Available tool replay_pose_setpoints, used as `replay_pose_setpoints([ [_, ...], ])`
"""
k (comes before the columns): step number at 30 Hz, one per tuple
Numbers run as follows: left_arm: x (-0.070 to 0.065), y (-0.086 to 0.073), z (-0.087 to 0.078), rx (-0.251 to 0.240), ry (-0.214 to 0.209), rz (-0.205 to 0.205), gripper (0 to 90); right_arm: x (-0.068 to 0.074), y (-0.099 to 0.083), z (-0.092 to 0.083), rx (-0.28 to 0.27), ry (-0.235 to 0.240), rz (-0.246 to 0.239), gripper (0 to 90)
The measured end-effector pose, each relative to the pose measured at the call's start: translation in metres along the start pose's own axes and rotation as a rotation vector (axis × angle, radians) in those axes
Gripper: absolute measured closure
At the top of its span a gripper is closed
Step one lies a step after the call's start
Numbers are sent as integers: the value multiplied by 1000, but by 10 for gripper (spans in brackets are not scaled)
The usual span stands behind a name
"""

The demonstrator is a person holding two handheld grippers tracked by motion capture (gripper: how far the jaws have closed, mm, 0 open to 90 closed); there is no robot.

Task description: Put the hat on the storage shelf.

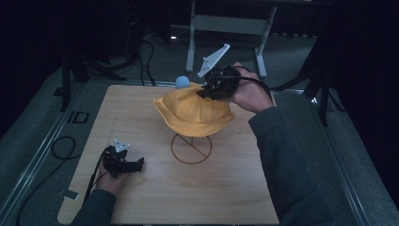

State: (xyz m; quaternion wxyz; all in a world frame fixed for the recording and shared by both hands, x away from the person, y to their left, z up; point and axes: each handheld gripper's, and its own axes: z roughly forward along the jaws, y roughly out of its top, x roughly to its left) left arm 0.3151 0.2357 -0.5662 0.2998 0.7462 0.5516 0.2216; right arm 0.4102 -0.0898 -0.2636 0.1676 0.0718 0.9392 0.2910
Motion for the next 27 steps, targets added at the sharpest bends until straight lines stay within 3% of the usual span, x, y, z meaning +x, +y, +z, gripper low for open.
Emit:
replay_pose_setpoints([
  [12,0,0,0,1,0,1,22,8,7,27,61,26,-14,812],
  [13,0,0,0,1,-1,2,22,8,7,28,61,24,-14,789],
  [16,0,0,0,0,-1,2,22,7,7,25,55,14,4,593],
  [21,0,0,0,0,-2,1,22,7,5,11,20,-53,14,341],
  [25,0,0,0,0,-1,1,22,6,3,2,5,-93,21,267],
  [27,0,0,0,0,-1,1,22,5,0,-2,-1,-92,20,244],
])
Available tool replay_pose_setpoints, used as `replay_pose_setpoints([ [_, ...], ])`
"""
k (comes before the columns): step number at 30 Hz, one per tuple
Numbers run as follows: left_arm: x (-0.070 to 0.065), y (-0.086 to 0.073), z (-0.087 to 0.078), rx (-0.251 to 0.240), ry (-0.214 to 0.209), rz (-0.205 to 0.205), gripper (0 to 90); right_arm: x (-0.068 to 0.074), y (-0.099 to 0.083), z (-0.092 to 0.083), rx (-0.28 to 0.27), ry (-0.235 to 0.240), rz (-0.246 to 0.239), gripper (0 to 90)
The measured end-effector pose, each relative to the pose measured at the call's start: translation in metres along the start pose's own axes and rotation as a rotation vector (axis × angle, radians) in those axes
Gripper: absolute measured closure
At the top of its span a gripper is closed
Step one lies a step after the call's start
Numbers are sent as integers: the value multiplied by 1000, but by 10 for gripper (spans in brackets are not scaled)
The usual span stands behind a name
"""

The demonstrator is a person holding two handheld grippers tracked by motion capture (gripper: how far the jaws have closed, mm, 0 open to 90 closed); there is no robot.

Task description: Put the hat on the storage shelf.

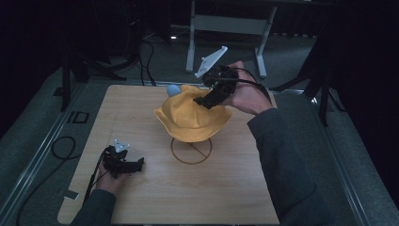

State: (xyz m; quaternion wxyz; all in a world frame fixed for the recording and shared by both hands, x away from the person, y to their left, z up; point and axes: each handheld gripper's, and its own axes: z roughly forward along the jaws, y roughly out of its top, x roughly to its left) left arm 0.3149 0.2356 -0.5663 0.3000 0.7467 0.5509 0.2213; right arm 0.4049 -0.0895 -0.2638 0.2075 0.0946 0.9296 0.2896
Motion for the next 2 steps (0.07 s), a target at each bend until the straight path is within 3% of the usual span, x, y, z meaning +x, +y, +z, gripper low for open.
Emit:
replay_pose_setpoints([
  [2,0,0,0,0,0,0,22,-1,-4,-3,0,-8,12,234],
])
